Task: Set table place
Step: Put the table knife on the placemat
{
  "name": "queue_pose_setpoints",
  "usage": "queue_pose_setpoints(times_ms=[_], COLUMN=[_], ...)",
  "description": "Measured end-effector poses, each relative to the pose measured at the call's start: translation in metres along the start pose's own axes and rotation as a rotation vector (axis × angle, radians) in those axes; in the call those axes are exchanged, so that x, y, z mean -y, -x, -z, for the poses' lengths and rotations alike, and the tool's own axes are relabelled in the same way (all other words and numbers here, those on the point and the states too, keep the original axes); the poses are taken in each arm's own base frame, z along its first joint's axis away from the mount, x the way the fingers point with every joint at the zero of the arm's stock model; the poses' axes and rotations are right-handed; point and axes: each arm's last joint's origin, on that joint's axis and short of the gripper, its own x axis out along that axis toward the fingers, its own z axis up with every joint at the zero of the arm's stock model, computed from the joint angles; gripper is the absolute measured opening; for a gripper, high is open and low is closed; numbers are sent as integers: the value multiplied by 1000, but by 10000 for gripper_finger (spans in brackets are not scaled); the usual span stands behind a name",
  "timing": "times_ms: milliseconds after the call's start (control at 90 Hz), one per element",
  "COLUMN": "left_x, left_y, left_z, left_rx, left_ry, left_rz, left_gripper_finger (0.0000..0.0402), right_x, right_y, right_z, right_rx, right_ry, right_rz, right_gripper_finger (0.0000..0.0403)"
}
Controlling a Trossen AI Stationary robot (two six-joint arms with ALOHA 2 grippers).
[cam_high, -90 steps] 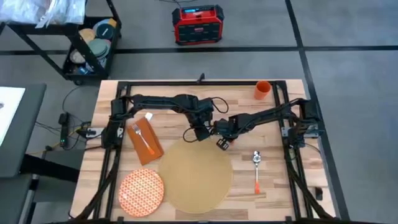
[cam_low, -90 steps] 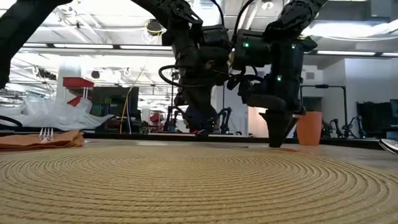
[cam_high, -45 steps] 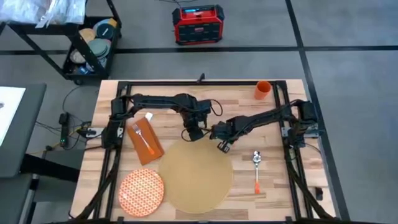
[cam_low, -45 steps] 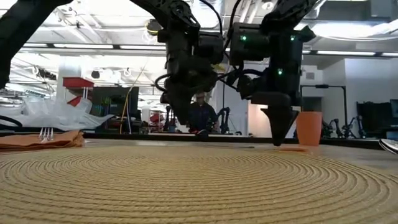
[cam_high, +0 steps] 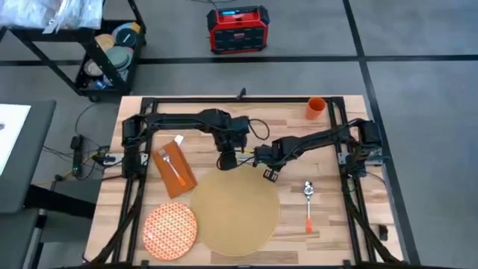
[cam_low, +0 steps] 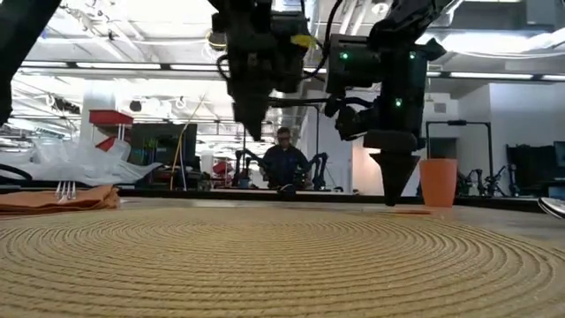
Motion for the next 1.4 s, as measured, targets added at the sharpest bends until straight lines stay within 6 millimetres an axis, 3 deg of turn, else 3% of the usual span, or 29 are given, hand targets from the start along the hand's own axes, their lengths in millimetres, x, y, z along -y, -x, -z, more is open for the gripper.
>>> queue_pose_setpoints(times_ms=[100, 200, 622, 878, 1244, 1400], left_x=[-10, -17, -33, -33, -34, -33], left_y=[-9, -15, -9, -10, -9, -9], left_z=[-7, -8, -4, -2, 0, 0], left_rx=[35, 28, 22, -2, -22, -26], left_ry=[14, 57, 104, 114, 135, 149], left_rz=[1, 1, -2, -1, 0, 15], left_gripper_finger=[45, 58, 63, 63, 63, 63], right_x=[6, 9, 7, 14, 11, 1], right_y=[-1, -1, -1, -4, -23, -26], right_z=[1, 0, 0, -3, 21, 8], right_rx=[-23, -25, -15, -15, -35, 77], right_ry=[-8, -10, -5, -53, -103, -147], right_rz=[23, 43, 42, 43, 71, -152], right_gripper_finger=[128, 129, 4, 1, 0, 0])
